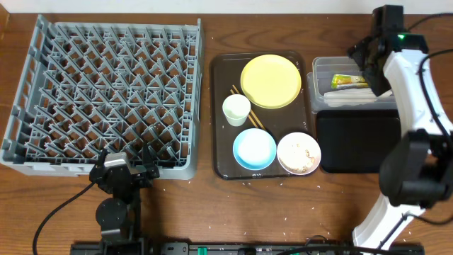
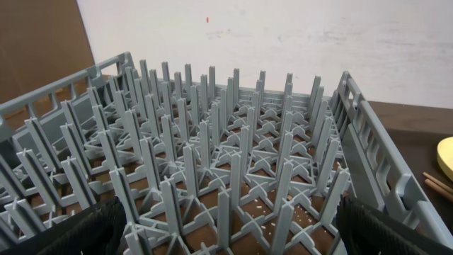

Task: Sort waste into correct bins and load items into the dishwasher
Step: 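Grasp pink bowl with food scraps using right gripper, then tip pink bowl over black tray to dump scraps, right gripper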

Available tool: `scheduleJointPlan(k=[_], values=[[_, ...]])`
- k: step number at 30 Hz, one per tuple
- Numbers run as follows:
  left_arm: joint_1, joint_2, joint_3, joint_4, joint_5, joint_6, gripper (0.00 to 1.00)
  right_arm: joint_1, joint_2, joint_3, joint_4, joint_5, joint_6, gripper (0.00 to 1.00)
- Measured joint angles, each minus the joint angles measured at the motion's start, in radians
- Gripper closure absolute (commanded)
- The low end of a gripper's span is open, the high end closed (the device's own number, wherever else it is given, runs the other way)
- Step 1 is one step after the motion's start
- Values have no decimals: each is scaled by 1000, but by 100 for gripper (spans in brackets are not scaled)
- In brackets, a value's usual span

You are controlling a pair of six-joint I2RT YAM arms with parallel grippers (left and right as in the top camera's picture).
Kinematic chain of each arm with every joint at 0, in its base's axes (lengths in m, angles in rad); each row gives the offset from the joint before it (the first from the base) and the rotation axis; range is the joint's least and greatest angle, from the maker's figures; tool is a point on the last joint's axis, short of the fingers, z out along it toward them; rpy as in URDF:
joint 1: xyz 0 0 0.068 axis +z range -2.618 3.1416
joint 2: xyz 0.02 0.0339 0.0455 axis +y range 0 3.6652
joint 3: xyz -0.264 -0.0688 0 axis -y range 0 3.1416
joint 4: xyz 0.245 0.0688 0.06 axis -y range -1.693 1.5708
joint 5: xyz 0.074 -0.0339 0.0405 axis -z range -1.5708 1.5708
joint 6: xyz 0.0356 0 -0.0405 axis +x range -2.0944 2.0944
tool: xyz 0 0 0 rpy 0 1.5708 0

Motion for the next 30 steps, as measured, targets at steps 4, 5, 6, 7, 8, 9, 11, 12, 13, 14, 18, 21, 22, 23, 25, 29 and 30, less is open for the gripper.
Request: scheduleJointPlan(k=[4, 5, 6, 7, 8, 9, 11, 12, 13, 14, 18, 21, 22, 23, 25, 29, 30], values=[[0, 0, 0, 0, 0, 0, 4, 65, -159, 2, -56, -179, -280, 1], [0, 0, 0, 0, 0, 0, 4, 104, -192, 3, -100, -211, -334, 3], [0, 0, 0, 0, 0, 0, 4, 140, -210, 4, -130, -233, -372, 5], [0, 0, 0, 0, 0, 0, 4, 183, -217, 6, -172, -255, -415, 6], [0, 0, 0, 0, 0, 0, 4, 217, -217, 6, -209, -266, -453, 13], [0, 0, 0, 0, 0, 0, 4, 269, -204, 4, -261, -282, -501, 18], [0, 0, 0, 0, 0, 0, 4, 341, -190, -25, -346, -283, -586, 19], [0, 0, 0, 0, 0, 0, 4, 369, -190, -55, -366, -282, -596, 20], [0, 0, 0, 0, 0, 0, 4, 393, -190, -89, -370, -282, -609, 20], [0, 0, 0, 0, 0, 0, 4, 406, -190, -113, -374, -281, -618, 21], [0, 0, 0, 0, 0, 0, 4, 487, -187, -286, -380, -278, -673, 39], [0, 0, 0, 0, 0, 0, 4, 530, -185, -391, -360, -275, -712, 47], [0, 0, 0, 0, 0, 0, 4, 545, -185, -427, -349, -272, -724, 46], [0, 0, 0, 0, 0, 0, 4, 557, -185, -450, -340, -269, -736, 45], [0, 0, 0, 0, 0, 0, 4, 583, -185, -495, -284, -261, -769, 43], [0, 0, 0, 0, 0, 0, 4, 627, -183, -588, -121, -220, -799, 44], [0, 0, 0, 0, 0, 0, 4, 636, -183, -611, -83, -203, -799, 48]])
